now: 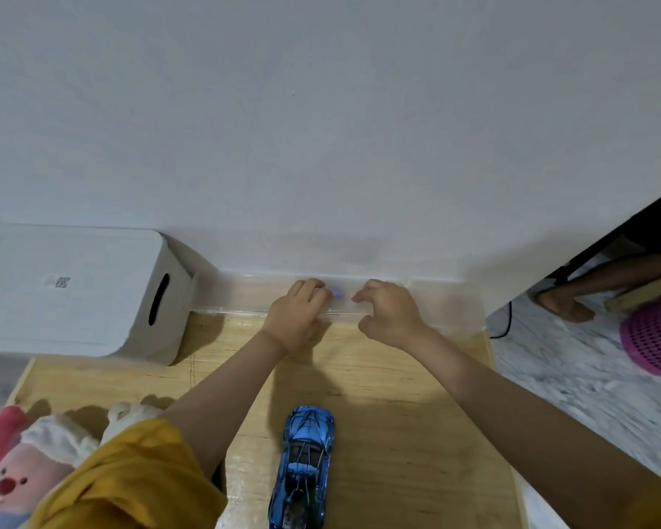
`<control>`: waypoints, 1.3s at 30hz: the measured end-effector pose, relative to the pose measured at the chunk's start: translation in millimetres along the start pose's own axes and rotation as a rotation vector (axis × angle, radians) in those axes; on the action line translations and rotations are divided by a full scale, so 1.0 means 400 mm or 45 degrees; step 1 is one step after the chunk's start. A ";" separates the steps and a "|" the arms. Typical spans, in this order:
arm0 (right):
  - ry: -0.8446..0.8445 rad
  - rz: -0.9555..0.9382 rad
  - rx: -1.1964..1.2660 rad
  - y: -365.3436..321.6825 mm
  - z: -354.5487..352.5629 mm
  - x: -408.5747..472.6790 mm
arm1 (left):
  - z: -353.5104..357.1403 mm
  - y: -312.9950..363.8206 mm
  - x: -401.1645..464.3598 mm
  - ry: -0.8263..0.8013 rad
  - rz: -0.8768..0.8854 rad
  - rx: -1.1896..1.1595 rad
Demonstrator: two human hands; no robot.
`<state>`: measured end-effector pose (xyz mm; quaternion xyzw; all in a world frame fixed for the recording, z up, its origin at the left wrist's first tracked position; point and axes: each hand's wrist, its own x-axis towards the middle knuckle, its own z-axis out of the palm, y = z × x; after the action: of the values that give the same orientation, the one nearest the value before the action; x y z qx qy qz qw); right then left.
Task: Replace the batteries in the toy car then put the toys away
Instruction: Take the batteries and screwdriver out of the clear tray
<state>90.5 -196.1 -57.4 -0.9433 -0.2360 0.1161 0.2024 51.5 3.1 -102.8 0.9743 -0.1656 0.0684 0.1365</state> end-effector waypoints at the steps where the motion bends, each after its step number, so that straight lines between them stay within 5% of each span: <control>1: -0.016 -0.001 0.011 -0.002 -0.012 0.002 | -0.001 0.000 0.001 0.000 0.005 0.009; 7: -0.013 -0.073 0.133 0.009 -0.064 0.008 | -0.007 -0.001 0.012 0.086 0.052 0.157; 15: 0.602 -0.144 -0.036 0.027 -0.084 0.014 | 0.002 -0.010 -0.018 0.211 0.045 0.310; 22: 0.760 0.046 0.121 0.027 -0.051 0.029 | -0.039 -0.038 -0.018 0.147 0.096 0.243; 25: 0.884 -0.045 0.126 0.011 -0.023 0.026 | -0.064 -0.058 -0.019 0.087 0.119 0.224; 27: 0.788 -0.186 0.068 -0.001 0.012 0.016 | -0.073 -0.068 -0.017 0.042 0.127 0.239; 32: 0.044 -0.273 -0.046 -0.002 0.091 0.031 | -0.072 -0.088 -0.009 -0.047 0.132 0.257; 39: -0.123 -0.231 -0.169 0.007 0.113 0.048 | -0.067 -0.096 -0.004 -0.008 0.160 0.248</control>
<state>94.1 -174.1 -101.2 -0.9227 -0.3371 0.1268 0.1373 60.6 46.3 -86.9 0.9708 -0.2194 0.0897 0.0359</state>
